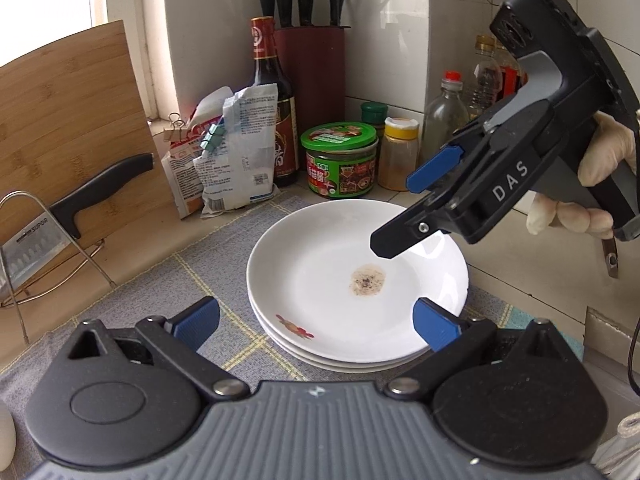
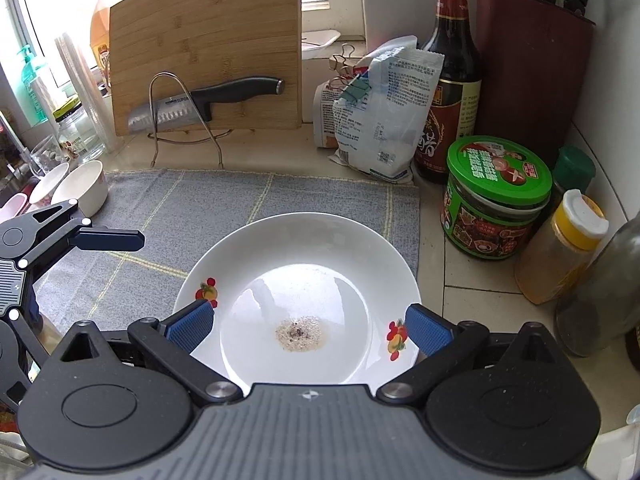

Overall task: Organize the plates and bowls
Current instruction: 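Withdraw the open right gripper from the plate stack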

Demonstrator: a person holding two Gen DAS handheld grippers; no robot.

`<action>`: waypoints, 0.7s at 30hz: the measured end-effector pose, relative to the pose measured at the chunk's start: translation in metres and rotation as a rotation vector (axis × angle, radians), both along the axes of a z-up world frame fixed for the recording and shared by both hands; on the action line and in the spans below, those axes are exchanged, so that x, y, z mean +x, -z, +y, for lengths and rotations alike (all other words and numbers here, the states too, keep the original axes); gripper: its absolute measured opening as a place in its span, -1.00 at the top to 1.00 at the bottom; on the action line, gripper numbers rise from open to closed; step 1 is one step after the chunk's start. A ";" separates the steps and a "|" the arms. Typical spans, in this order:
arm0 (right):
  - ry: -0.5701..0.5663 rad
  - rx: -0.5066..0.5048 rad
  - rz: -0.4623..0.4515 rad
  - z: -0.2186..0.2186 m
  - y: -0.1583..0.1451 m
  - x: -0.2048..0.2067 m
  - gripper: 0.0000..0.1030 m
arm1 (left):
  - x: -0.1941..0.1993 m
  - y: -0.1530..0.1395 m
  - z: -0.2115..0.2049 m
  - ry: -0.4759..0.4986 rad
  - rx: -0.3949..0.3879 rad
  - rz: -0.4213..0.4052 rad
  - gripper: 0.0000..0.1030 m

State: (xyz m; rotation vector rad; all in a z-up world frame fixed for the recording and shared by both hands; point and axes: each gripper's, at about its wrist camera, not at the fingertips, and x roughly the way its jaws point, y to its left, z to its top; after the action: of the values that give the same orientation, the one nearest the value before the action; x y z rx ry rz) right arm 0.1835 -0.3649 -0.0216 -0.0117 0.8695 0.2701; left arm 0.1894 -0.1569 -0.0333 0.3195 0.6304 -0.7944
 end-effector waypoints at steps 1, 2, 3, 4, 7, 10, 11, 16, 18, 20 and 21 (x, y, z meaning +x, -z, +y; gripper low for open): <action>-0.017 -0.006 -0.008 0.003 -0.001 0.000 -1.00 | -0.001 0.000 0.001 -0.017 -0.001 0.000 -0.98; -0.031 -0.010 -0.016 0.006 -0.003 0.001 -1.00 | -0.002 0.000 0.002 -0.033 -0.001 0.000 -0.98; -0.048 -0.012 -0.023 0.009 -0.004 0.002 -1.00 | -0.004 -0.001 0.004 -0.052 -0.002 -0.001 -0.98; -0.066 -0.010 -0.029 0.012 -0.006 0.002 -1.00 | -0.005 -0.001 0.004 -0.067 -0.001 -0.002 -0.98; -0.124 0.022 -0.058 0.019 -0.010 0.005 -1.00 | -0.012 -0.001 0.010 -0.127 0.003 -0.003 -0.98; -0.182 0.062 -0.087 0.026 -0.015 0.008 -1.00 | -0.018 -0.005 0.020 -0.195 0.012 -0.008 -0.98; -0.204 0.081 -0.093 0.029 -0.016 0.009 -1.00 | -0.020 -0.007 0.023 -0.215 0.014 -0.011 -0.99; -0.273 0.140 -0.103 0.048 -0.017 0.011 -1.00 | -0.030 -0.013 0.050 -0.313 0.015 -0.024 -0.99; -0.293 0.120 -0.104 0.060 -0.016 0.008 -1.00 | -0.033 -0.013 0.062 -0.348 0.006 -0.023 -0.99; -0.316 0.083 -0.111 0.075 -0.013 0.003 -1.00 | -0.035 -0.012 0.072 -0.377 0.001 -0.021 -0.99; -0.318 0.065 -0.118 0.082 -0.012 0.001 -1.00 | -0.036 -0.011 0.080 -0.395 -0.002 -0.019 -0.99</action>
State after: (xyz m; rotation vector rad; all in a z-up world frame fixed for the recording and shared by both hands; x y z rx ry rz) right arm 0.1845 -0.2830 -0.0093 -0.1055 0.7395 0.5900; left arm 0.1533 -0.0773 -0.0218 0.1912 0.6490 -0.4130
